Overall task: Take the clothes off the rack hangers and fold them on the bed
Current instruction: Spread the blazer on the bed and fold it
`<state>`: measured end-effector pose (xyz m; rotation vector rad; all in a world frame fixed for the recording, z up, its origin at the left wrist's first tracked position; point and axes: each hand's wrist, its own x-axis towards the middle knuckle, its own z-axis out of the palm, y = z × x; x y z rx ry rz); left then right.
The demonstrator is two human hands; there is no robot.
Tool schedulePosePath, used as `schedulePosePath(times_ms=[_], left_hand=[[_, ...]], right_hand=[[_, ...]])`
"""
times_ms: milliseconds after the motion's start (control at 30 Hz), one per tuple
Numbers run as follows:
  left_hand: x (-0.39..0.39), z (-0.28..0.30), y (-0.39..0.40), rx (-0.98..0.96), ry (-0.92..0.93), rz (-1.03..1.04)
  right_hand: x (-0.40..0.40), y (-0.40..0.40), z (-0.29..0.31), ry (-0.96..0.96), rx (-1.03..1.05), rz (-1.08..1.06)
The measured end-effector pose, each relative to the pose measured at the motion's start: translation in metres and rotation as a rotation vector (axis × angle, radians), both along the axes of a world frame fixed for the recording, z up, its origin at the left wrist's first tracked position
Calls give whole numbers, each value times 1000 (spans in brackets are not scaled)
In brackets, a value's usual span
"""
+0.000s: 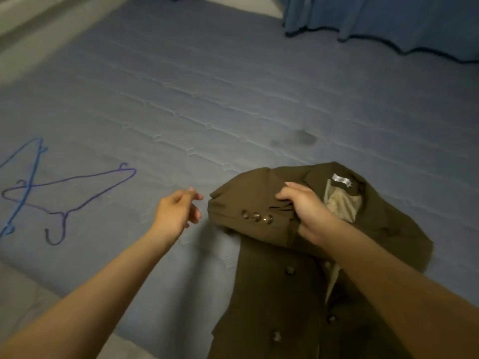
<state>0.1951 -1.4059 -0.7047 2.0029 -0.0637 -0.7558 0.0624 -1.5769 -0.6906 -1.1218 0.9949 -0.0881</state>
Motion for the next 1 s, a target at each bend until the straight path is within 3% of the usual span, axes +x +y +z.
schedulePosePath(times_ms=[133, 267, 400, 500, 600, 700, 767, 867, 1000], left_hand=[[-33, -25, -35, 145, -29, -298], [-69, -52, -75, 238, -314, -519], [-100, -65, -112, 192, -660, -611], [-111, -81, -130, 276, -816, -768], [-122, -106, -147, 526, -791, -1026], [-128, -130, -154, 741, -628, -1205], [-132, -141, -157, 777, -607, -1242], [-131, -148, -159, 761, -702, -1241], [-124, -152, -159, 696, -863, -1199]], right_hand=[[-61, -69, 6, 27, 7, -98], [-125, -127, -12, 238, -31, -141], [-191, -176, -47, 431, -107, -144], [-230, -192, -73, 516, -165, -123], [-255, -199, -100, 548, -313, -142], [-267, -194, -122, 609, -464, -128], [-272, -187, -133, 636, -634, 8], [-265, -168, -137, 509, -951, 267], [-248, -155, -155, 541, -1185, 882]])
